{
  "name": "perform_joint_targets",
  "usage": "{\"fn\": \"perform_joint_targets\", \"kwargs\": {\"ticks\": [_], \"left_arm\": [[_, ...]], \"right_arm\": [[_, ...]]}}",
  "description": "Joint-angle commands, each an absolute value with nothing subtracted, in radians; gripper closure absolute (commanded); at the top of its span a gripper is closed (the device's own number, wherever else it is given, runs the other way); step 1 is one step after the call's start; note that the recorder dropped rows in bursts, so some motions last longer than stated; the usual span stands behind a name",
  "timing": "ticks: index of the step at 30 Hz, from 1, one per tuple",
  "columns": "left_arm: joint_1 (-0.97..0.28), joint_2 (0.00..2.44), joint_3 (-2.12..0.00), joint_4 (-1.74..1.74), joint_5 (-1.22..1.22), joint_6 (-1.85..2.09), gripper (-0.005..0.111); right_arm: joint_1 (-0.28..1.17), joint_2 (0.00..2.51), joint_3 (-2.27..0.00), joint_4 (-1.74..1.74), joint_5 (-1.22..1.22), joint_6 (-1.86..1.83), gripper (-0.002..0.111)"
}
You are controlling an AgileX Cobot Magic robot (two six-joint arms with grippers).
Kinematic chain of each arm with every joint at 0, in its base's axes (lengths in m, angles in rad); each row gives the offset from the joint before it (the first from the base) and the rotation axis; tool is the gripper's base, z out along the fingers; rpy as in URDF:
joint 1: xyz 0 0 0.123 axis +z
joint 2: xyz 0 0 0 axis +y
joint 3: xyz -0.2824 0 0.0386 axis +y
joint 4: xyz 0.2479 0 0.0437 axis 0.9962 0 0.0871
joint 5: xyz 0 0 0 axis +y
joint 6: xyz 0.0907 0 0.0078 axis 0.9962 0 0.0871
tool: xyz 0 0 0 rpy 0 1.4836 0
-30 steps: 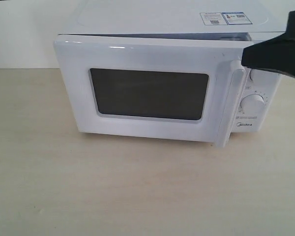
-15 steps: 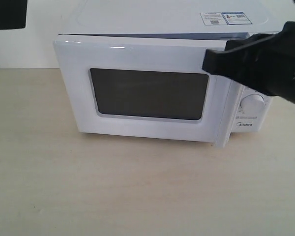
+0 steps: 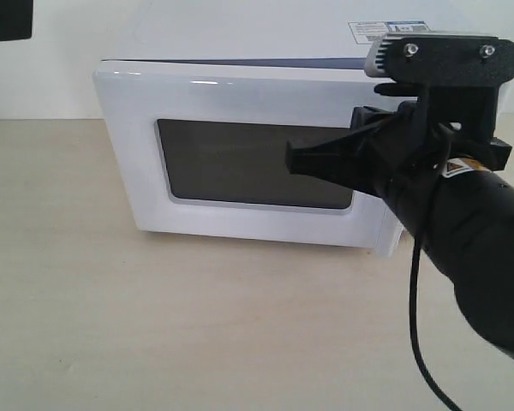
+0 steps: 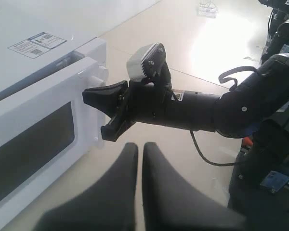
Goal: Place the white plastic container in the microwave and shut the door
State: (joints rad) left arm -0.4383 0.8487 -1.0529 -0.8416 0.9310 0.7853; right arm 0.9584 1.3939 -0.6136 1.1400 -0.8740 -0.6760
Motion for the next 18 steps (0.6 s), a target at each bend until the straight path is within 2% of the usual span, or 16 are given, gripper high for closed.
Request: {"fn": "perform_joint_targets", "kwargs": {"ticks": [1, 7, 13, 18], "left_arm": [[-0.443, 0.844, -1.050, -0.854, 0.923, 0.776, 0.102], [-0.443, 0.844, -1.050, -0.854, 0.920, 0.776, 0.102], [-0.443, 0.844, -1.050, -0.856, 0.911, 0.776, 0.102], [-0.443, 0.844, -1.050, -0.856, 0.918, 0.776, 0.102]], "right_arm": [[0.929, 1.430, -0.648, 1.112, -0.893, -0.653, 0.108], [0.858, 1.489, -0.652, 1.023, -0.892, -0.594, 0.108], [0.846, 1.514, -0.663, 0.976, -0.936, -0.554, 0.108], [0.801, 1.596, -0.760, 0.976, -0.857, -0.561, 0.108]]}}
